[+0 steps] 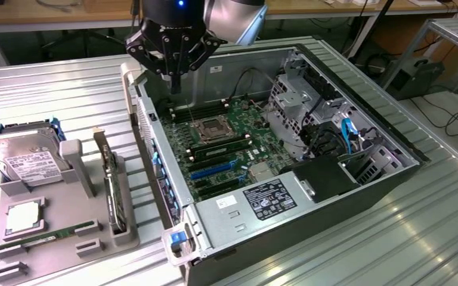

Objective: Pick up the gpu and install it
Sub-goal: 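Reach for the gpu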

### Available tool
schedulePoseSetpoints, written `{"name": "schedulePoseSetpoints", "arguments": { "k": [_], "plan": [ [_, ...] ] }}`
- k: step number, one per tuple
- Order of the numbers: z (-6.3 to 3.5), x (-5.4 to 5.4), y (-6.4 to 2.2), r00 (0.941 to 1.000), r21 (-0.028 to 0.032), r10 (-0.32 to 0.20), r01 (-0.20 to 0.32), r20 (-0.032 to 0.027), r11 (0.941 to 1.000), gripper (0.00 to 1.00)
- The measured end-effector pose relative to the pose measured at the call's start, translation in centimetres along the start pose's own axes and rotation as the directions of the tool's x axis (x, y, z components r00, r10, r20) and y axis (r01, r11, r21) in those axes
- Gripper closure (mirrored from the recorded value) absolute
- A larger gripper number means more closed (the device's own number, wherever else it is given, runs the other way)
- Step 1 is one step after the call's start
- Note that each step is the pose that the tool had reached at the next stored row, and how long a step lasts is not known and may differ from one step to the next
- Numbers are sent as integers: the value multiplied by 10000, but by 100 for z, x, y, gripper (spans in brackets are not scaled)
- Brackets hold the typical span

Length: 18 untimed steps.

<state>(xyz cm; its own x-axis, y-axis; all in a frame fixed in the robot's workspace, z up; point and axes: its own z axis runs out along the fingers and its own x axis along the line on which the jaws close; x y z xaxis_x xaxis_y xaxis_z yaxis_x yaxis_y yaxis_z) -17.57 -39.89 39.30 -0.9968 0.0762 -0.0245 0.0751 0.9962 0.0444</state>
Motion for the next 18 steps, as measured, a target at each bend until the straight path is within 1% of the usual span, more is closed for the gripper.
{"name": "schedulePoseSetpoints", "arguments": {
  "k": [18],
  "plan": [
    [-2, 84, -6, 10000, 1, 0, 0, -1, 10000, 89]
  ]
}}
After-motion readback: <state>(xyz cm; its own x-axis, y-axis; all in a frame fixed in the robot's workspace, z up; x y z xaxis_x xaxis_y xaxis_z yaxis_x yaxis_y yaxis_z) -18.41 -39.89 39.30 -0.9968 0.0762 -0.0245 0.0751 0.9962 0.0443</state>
